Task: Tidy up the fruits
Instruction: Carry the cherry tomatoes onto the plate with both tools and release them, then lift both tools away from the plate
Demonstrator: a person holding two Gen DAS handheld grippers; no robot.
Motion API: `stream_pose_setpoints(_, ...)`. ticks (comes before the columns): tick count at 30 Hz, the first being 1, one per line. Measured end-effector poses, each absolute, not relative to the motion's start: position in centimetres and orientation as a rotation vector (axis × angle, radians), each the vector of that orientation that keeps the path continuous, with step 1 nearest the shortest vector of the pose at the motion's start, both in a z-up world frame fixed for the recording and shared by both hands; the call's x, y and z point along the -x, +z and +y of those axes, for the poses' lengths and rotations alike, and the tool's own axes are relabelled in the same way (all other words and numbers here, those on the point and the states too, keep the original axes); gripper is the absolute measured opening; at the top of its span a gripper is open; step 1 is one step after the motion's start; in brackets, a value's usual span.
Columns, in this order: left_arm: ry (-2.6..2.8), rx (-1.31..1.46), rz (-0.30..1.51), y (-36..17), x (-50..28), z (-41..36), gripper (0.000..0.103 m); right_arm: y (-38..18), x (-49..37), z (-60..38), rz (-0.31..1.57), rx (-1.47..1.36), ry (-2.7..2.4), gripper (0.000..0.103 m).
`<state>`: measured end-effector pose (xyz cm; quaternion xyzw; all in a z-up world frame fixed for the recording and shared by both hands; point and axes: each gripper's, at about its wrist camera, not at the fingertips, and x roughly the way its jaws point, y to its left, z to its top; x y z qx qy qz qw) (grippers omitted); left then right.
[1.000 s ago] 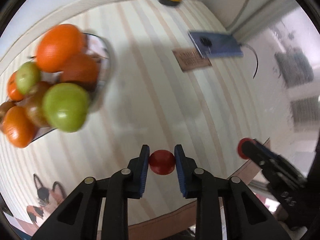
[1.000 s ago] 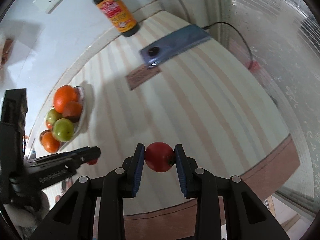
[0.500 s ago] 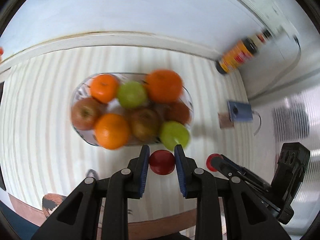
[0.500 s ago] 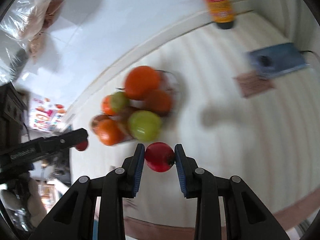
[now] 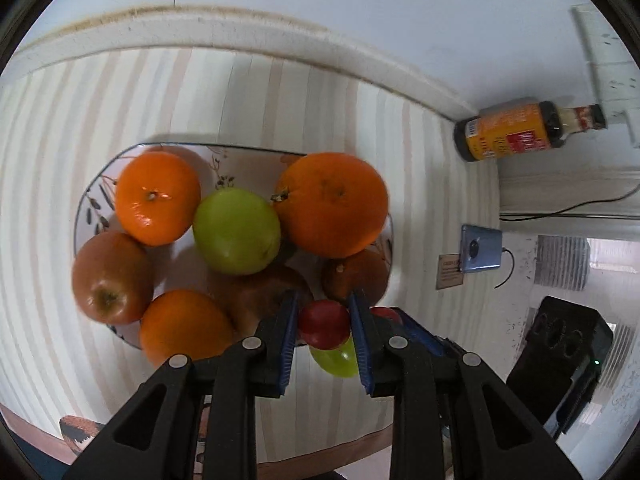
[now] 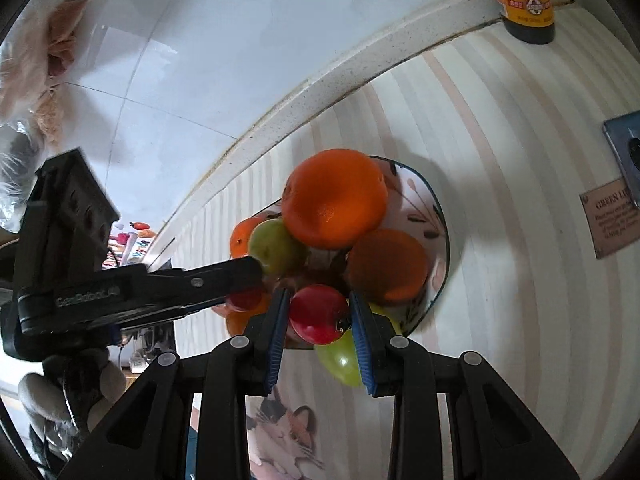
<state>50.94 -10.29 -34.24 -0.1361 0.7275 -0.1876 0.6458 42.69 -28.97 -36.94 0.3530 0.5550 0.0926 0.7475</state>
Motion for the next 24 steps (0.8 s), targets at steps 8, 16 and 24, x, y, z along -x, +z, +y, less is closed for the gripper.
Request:
stream_pose_setpoints(8,-0.421,0.352,1.752,-36.1,-51.1,-10.5,0.025,-37.5,-43.3,-30.3,1.220,-0.818,0.187,0.052)
stream_pose_setpoints(16,-0.427,0.261,1.639,-32.6,-50.4,-10.0,0.059,-34.8,-41.7,-31.5,1.170,-0.765,0.133,0.069)
stream_pose_setpoints(24,-0.304,0.081,1.447,-28.0,-47.1,-7.3,0.093,-30.7,-39.9,-30.4,1.180,-0.436,-0.051,0.095)
